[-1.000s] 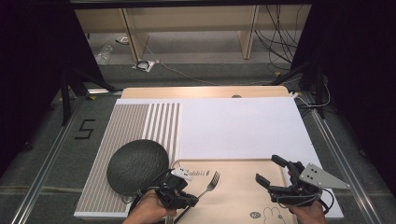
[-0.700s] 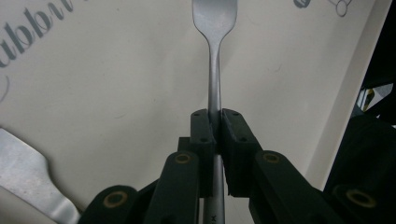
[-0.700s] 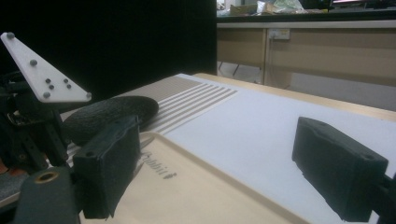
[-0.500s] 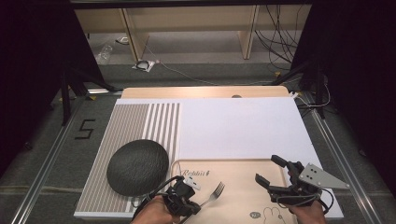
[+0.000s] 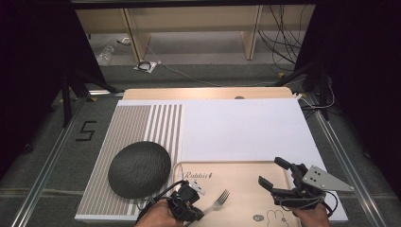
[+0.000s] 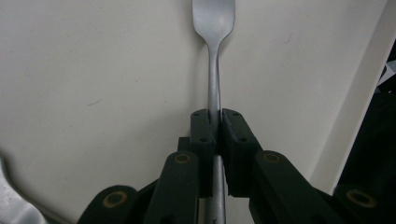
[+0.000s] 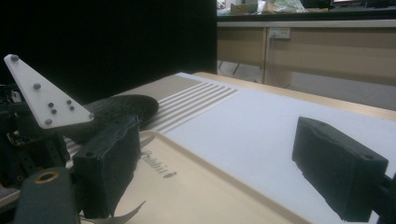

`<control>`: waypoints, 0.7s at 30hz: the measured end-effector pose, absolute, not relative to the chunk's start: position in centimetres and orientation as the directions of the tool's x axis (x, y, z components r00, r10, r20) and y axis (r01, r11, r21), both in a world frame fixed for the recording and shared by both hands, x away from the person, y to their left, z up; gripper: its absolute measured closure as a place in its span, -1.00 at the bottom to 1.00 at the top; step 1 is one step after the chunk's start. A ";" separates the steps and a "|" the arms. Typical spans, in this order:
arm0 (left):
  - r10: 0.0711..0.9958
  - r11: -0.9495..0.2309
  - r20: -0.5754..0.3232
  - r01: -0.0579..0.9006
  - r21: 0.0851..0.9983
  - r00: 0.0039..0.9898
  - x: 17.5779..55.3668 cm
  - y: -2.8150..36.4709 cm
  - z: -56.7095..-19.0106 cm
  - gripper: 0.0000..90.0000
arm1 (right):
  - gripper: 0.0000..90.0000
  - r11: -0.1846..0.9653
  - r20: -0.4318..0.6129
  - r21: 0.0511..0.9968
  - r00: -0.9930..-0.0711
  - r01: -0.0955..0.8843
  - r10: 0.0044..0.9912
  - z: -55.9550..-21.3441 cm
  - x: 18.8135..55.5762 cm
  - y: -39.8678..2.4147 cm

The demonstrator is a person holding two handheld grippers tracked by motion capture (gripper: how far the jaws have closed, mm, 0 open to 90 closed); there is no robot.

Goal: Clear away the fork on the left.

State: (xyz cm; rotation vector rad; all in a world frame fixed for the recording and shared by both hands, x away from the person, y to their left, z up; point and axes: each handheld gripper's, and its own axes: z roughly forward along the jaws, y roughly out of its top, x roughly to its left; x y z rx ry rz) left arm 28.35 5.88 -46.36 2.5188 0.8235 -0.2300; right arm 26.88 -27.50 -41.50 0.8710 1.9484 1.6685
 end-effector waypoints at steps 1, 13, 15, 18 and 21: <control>0.513 -0.705 -0.299 0.594 0.387 0.805 28.3 5.9 -46.4 0.85 | -0.64 0.079 0.076 0.980 -0.711 0.183 0.699 -41.5 26.9 -27.5; 0.493 -0.708 -0.269 0.561 0.428 0.827 28.0 5.6 -46.1 0.47 | -0.64 0.080 0.077 0.980 -0.711 0.184 0.699 -41.5 26.9 -27.5; 0.480 -0.704 -0.246 0.537 0.464 0.842 27.8 5.5 -45.6 0.19 | -0.64 0.079 0.077 0.980 -0.711 0.183 0.699 -41.5 26.9 -27.5; 0.456 -0.723 -0.184 0.482 0.494 0.871 27.4 5.2 -45.0 -0.13 | -0.64 0.080 0.076 0.980 -0.711 0.184 0.699 -41.5 26.9 -27.5; 0.453 -0.718 -0.171 0.472 0.511 0.875 27.2 5.0 -44.7 -0.21 | -0.64 0.082 0.075 0.980 -0.711 0.183 0.699 -41.5 26.9 -27.5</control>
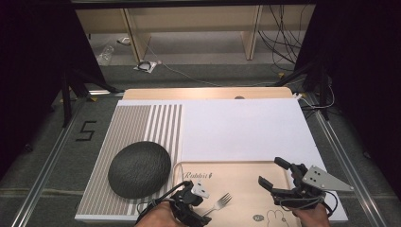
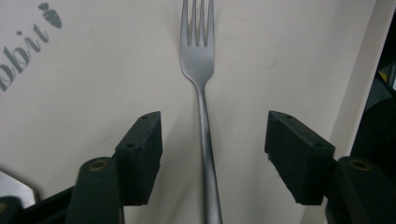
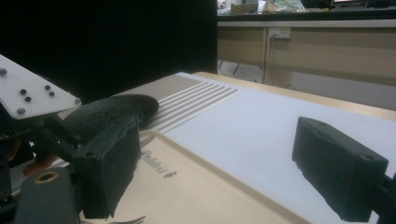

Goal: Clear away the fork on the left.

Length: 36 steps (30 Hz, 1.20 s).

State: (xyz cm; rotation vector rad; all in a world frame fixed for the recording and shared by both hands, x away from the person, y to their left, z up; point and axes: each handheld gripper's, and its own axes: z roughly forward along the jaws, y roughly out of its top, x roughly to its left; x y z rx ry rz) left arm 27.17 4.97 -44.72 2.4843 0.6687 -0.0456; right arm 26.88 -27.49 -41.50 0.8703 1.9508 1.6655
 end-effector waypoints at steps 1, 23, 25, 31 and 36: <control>0.452 -0.718 -0.167 0.469 0.515 0.876 27.1 4.8 -44.7 -0.20 | -0.64 0.083 0.074 0.979 -0.711 0.184 0.700 -41.5 26.9 -27.5; 0.405 -0.772 -0.083 0.389 0.502 0.911 26.1 2.9 -46.5 0.98 | -0.64 0.087 0.072 0.979 -0.709 0.186 0.702 -41.5 26.9 -27.5; 0.422 -0.774 -0.075 0.402 0.490 0.904 26.2 2.9 -46.7 0.98 | -0.64 0.086 0.073 0.979 -0.709 0.186 0.701 -41.5 26.9 -27.5; 0.440 -0.769 -0.065 0.413 0.487 0.896 26.5 3.1 -46.7 0.99 | -0.64 0.089 0.072 0.978 -0.709 0.187 0.701 -41.5 26.9 -27.5; 0.449 -0.763 -0.060 0.417 0.493 0.892 26.7 3.4 -46.8 0.99 | -0.64 0.089 0.071 0.979 -0.709 0.186 0.701 -41.5 26.9 -27.5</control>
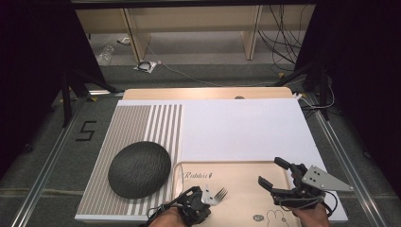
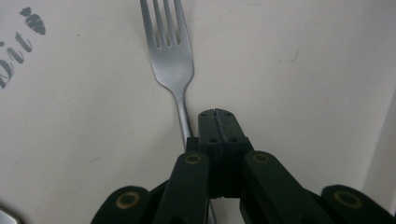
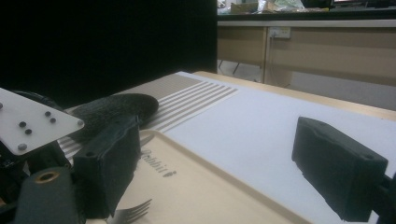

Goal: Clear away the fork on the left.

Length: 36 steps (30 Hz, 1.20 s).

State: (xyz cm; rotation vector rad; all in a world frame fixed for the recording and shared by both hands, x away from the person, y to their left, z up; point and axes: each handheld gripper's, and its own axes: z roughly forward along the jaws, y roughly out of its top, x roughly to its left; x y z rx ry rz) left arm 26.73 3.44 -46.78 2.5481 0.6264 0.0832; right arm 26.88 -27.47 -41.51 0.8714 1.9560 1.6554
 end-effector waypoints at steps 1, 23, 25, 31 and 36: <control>0.454 -0.760 -0.061 0.422 0.494 0.889 26.8 3.5 -46.8 0.99 | -0.64 0.089 0.071 0.978 -0.709 0.186 0.702 -41.5 26.9 -27.5; 0.514 -0.733 -0.061 0.475 0.486 0.855 28.2 5.4 -46.8 0.99 | -0.64 0.084 0.076 0.979 -0.711 0.187 0.699 -41.5 26.9 -27.4; 0.523 -0.731 -0.055 0.480 0.484 0.851 28.4 5.6 -46.7 0.99 | -0.64 0.087 0.076 0.978 -0.709 0.190 0.701 -41.5 26.9 -27.5; 0.545 -0.720 -0.052 0.500 0.482 0.836 28.9 6.3 -46.7 0.99 | -0.64 0.079 0.081 0.979 -0.712 0.189 0.698 -41.5 26.9 -27.5; 0.558 -0.714 -0.054 0.513 0.476 0.828 29.3 6.8 -46.7 0.99 | -0.64 0.081 0.080 0.978 -0.711 0.190 0.699 -41.5 26.9 -27.5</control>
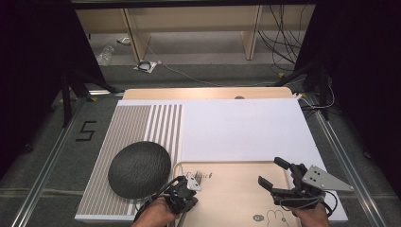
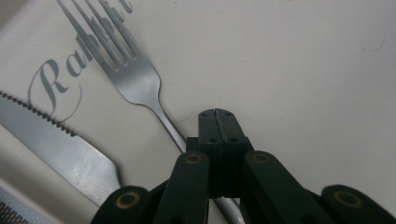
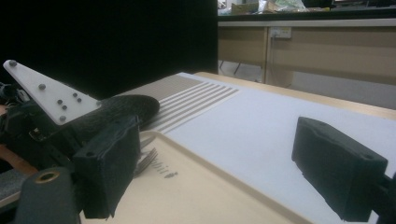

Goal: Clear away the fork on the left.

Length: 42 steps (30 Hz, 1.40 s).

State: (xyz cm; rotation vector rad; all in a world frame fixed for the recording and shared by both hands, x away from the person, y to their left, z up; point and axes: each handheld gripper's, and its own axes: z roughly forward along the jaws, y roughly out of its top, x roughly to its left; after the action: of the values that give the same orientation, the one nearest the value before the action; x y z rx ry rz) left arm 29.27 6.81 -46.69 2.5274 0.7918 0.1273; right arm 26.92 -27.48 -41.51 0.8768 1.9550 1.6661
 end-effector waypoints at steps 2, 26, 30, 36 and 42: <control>0.564 -0.709 -0.057 0.518 0.479 0.824 29.3 6.9 -46.7 0.99 | -0.64 0.081 0.080 0.979 -0.711 0.190 0.699 -41.5 26.9 -27.5; 0.587 -0.701 -0.061 0.544 0.461 0.807 29.8 7.9 -46.6 0.98 | -0.64 0.080 0.079 0.979 -0.711 0.187 0.698 -41.5 26.9 -27.5; 0.581 -0.693 -0.076 0.542 0.475 0.810 29.8 7.9 -46.3 0.79 | -0.64 0.081 0.079 0.979 -0.710 0.188 0.699 -41.5 26.9 -27.5; 0.592 -0.666 -0.095 0.552 0.502 0.800 29.9 8.2 -45.4 0.22 | -0.64 0.078 0.080 0.979 -0.711 0.187 0.699 -41.5 26.9 -27.5; 0.640 -0.598 -0.111 0.584 0.548 0.760 30.3 9.2 -44.4 -0.12 | -0.64 0.078 0.079 0.980 -0.710 0.186 0.699 -41.5 26.9 -27.5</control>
State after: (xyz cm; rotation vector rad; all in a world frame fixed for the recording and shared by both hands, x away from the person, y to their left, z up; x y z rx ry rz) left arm 30.28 9.19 -44.39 2.3833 0.9157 0.1303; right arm 26.89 -27.54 -41.49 0.8742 1.9490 1.6695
